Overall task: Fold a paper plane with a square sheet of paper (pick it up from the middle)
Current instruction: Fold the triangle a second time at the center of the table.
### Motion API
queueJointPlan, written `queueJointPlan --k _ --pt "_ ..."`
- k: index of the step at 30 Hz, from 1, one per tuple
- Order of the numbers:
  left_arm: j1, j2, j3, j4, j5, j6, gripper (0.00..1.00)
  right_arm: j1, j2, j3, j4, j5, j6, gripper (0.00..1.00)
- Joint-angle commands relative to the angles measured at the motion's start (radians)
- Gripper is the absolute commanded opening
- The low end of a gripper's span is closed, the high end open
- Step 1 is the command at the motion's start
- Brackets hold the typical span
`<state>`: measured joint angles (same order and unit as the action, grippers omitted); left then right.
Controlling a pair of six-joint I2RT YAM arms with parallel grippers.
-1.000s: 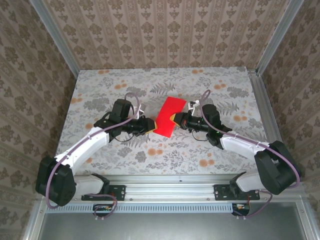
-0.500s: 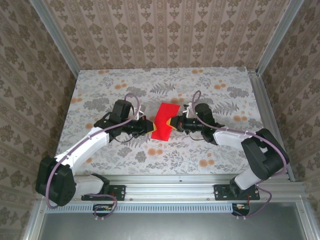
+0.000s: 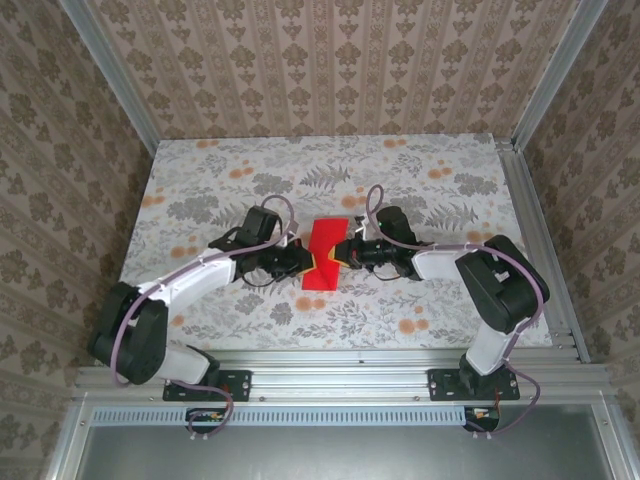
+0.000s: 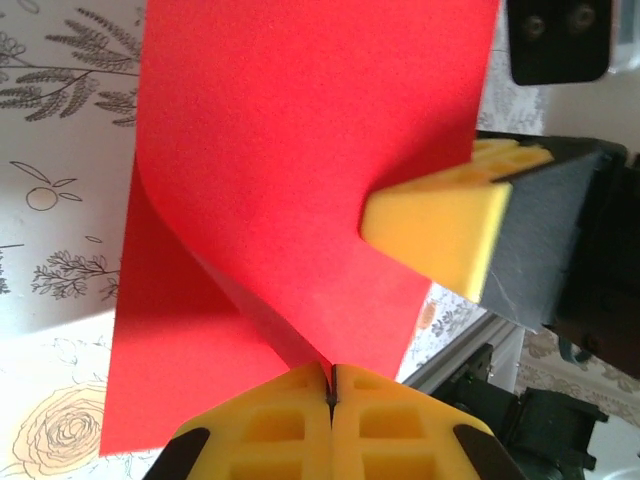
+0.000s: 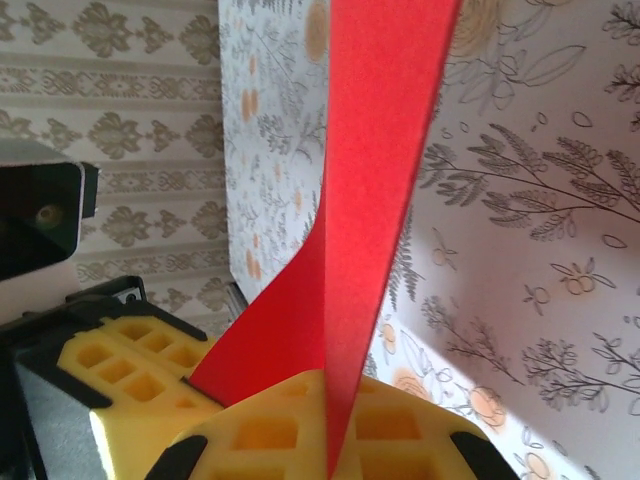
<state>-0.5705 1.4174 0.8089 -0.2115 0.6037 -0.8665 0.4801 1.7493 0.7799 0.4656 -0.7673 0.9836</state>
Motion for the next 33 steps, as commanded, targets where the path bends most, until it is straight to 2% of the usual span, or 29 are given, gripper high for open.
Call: queueJointPlan --k 1,10,14,18,20,23,28,33 --pt "-0.009 0.050 0.000 0.059 -0.026 -0.038 0.04 -0.006 0.023 0.038 -0.092 -0.007 -0.097 0.04" --pt "-0.028 0.174 0.044 0.097 -0.032 -0.052 0.05 -0.006 0.070 0.077 -0.192 0.039 -0.186 0.05" --pt "-0.035 0.203 0.057 0.098 -0.027 -0.050 0.05 -0.006 0.077 0.112 -0.290 0.069 -0.244 0.08" --pt "-0.037 0.218 0.059 0.099 -0.032 -0.052 0.04 -0.006 0.059 0.145 -0.399 0.125 -0.285 0.14" --pt "-0.038 0.229 0.055 0.114 -0.030 -0.065 0.04 -0.004 0.042 0.182 -0.507 0.183 -0.315 0.25" --pt "-0.043 0.250 0.063 0.119 -0.026 -0.070 0.05 -0.005 0.030 0.229 -0.632 0.242 -0.356 0.34" --pt "-0.052 0.263 0.073 0.127 -0.039 -0.080 0.04 -0.008 0.009 0.275 -0.767 0.329 -0.404 0.39" --pt "-0.061 0.262 0.074 0.127 -0.048 -0.086 0.04 -0.038 -0.002 0.253 -0.815 0.349 -0.414 0.46"
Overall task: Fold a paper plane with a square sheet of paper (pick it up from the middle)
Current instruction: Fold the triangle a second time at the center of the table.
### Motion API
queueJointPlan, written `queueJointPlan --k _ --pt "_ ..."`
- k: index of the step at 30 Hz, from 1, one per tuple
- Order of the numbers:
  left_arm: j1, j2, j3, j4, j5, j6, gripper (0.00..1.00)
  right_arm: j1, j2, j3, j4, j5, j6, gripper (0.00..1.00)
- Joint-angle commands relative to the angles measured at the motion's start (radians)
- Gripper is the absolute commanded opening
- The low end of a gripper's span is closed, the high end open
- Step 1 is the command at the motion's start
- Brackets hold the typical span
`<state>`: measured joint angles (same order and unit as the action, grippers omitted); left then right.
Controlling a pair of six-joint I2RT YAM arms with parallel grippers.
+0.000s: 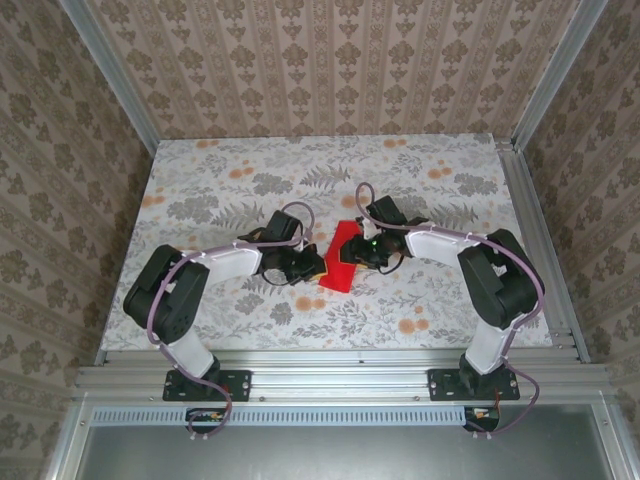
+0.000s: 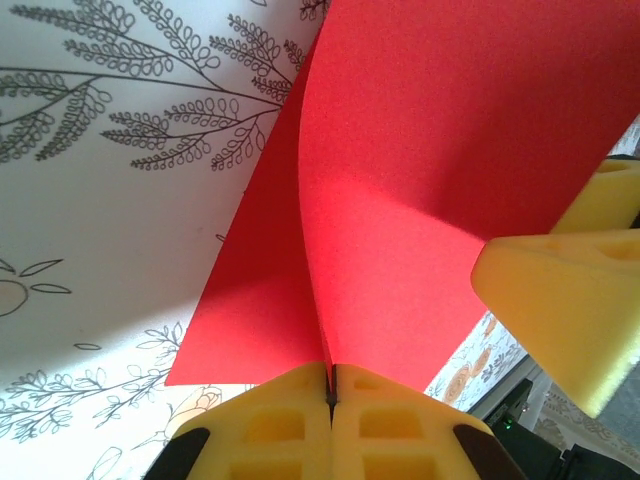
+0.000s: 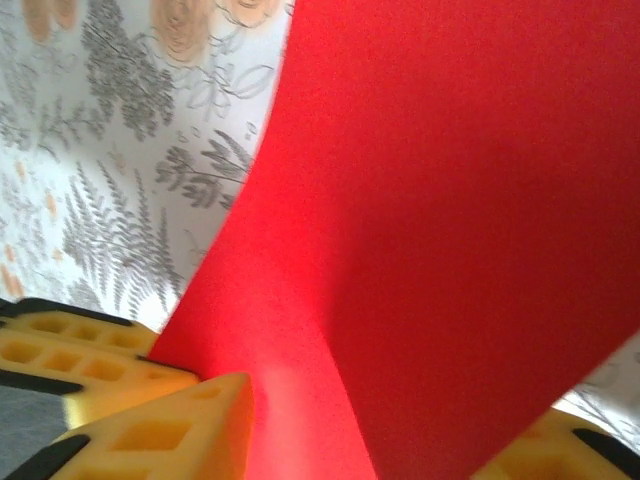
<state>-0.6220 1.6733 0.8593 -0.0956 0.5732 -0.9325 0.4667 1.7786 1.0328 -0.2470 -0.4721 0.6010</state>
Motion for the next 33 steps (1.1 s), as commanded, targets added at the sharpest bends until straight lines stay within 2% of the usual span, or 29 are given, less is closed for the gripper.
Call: queueJointPlan --k 1,7,12,21,33 --pt "-0.013 0.005 0.023 0.011 -0.020 -0.020 0.05 -0.033 -0.039 -0.008 -0.104 0.051 -0.035 0.47" --pt "-0.041 0.007 0.025 0.019 -0.025 -0.035 0.05 -0.086 -0.080 -0.040 -0.097 0.013 -0.043 0.48" --pt "-0.063 0.009 0.023 0.031 -0.039 -0.047 0.04 -0.124 -0.112 -0.067 -0.125 0.039 -0.057 0.48" --pt "-0.115 0.054 0.044 0.071 -0.040 -0.078 0.05 -0.118 -0.070 -0.090 -0.027 0.004 -0.016 0.45" --pt "-0.146 0.098 0.078 0.089 -0.035 -0.100 0.05 -0.099 0.022 -0.045 -0.070 0.030 -0.060 0.35"
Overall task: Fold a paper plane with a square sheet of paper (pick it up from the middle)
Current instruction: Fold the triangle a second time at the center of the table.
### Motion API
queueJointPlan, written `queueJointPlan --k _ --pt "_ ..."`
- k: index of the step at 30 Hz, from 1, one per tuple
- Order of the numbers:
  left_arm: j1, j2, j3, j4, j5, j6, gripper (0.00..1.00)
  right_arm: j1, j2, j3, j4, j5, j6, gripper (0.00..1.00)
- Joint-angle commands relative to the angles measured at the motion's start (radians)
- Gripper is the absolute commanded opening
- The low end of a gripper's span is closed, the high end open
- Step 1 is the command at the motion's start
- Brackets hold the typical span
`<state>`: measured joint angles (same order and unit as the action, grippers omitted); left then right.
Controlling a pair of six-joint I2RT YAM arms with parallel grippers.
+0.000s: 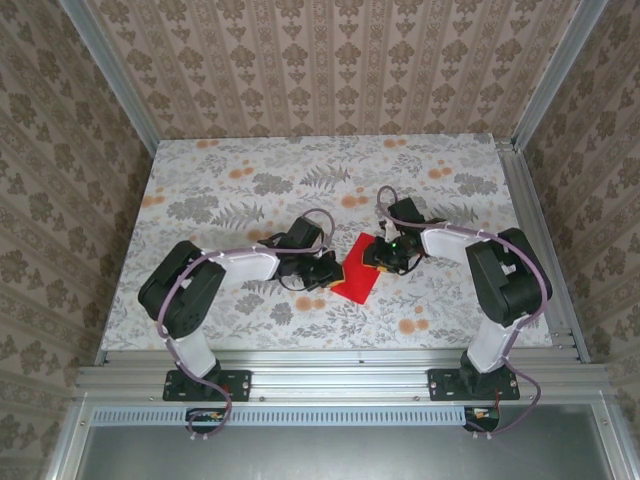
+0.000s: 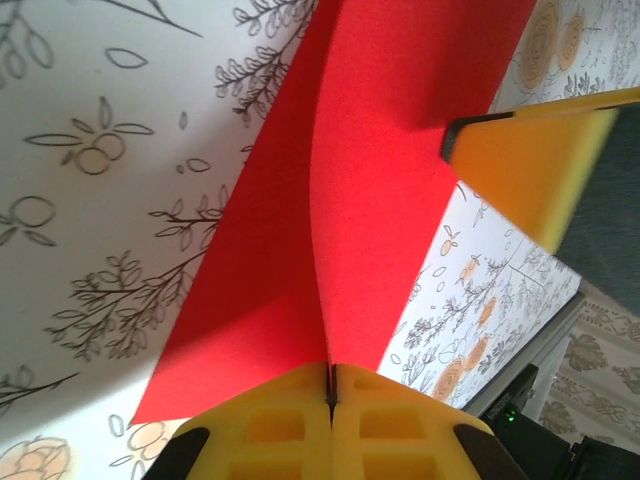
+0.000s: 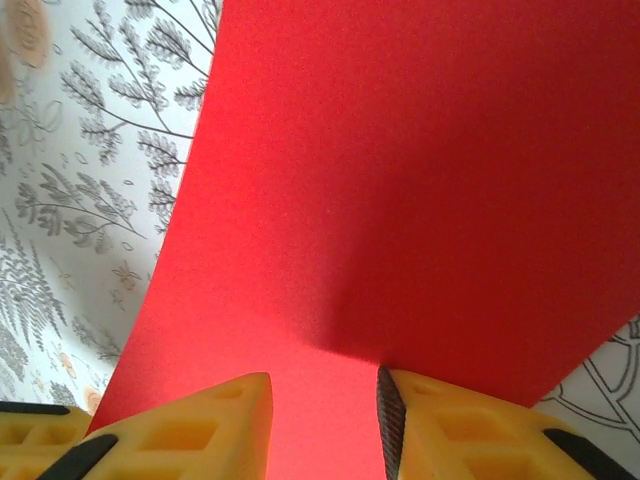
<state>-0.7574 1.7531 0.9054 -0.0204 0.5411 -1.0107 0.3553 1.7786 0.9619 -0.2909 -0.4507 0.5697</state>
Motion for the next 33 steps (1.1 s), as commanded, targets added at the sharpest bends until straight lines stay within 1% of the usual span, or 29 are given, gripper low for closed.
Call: queueJointPlan --k 1,7,17,33 --pt "-0.012 0.022 0.036 0.014 -0.003 -0.024 0.05 0.016 0.028 0.033 -0.030 0.012 -0.032 0.34" --pt "-0.022 0.036 0.052 0.016 0.000 -0.032 0.06 0.033 0.072 0.073 -0.056 0.010 -0.059 0.29" --pt "-0.026 0.084 0.099 0.016 -0.004 -0.042 0.06 0.044 0.084 0.100 -0.079 -0.001 -0.102 0.24" --pt "-0.028 0.173 0.171 0.029 0.011 -0.045 0.07 0.047 0.062 0.074 -0.046 -0.027 -0.105 0.24"
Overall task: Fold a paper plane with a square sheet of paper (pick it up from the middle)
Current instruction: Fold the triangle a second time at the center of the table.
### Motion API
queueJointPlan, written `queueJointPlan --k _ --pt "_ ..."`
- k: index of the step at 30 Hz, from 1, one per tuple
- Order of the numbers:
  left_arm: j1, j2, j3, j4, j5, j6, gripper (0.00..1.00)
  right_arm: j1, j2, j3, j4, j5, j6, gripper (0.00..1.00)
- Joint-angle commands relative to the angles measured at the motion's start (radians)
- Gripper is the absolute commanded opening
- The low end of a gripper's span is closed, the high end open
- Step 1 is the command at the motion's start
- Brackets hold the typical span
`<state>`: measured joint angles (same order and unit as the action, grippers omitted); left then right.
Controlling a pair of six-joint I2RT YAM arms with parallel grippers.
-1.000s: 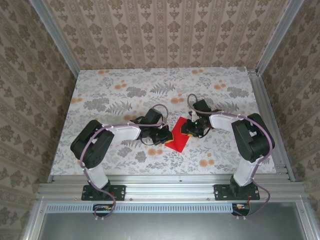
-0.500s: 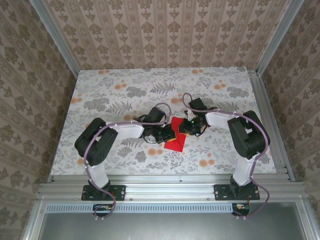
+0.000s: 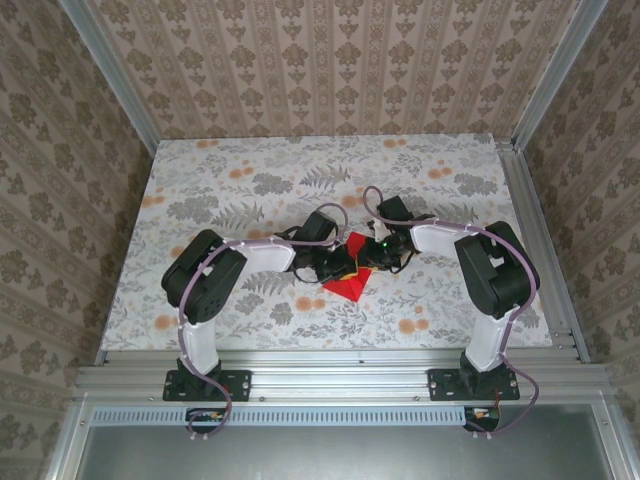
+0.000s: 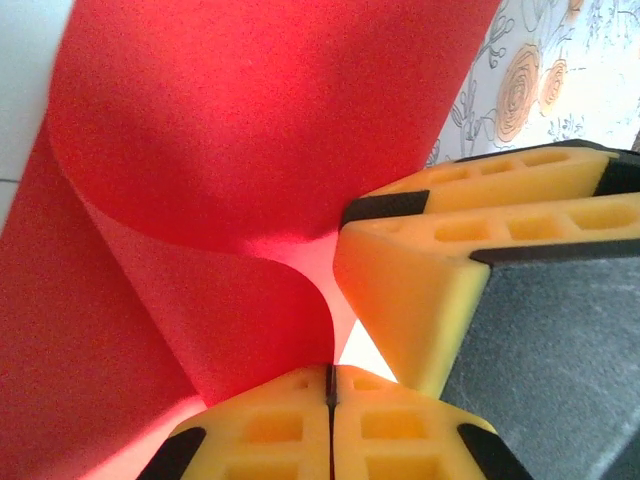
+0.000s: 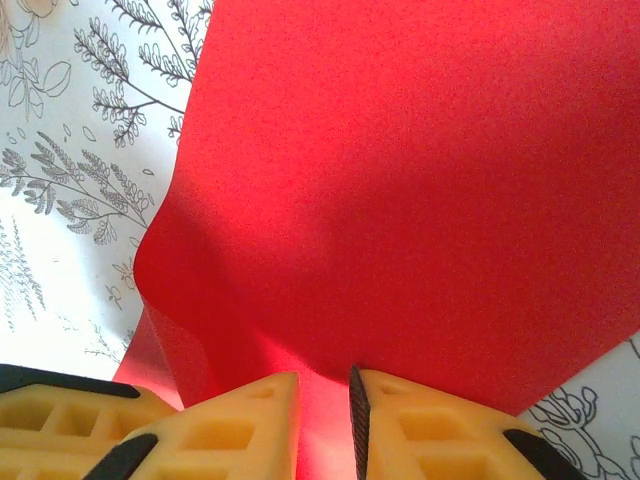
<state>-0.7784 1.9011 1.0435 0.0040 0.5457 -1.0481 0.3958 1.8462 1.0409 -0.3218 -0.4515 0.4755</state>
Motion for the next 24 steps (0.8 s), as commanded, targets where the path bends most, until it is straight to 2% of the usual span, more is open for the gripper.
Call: queueJointPlan --k 1,24 --pt "-0.007 0.030 0.036 0.005 0.009 -0.006 0.07 0.007 -0.007 -0.007 -0.013 -0.028 -0.009 0.24" --pt "-0.007 0.089 0.072 -0.060 0.012 0.076 0.11 0.006 -0.030 -0.021 -0.001 -0.041 -0.011 0.24"
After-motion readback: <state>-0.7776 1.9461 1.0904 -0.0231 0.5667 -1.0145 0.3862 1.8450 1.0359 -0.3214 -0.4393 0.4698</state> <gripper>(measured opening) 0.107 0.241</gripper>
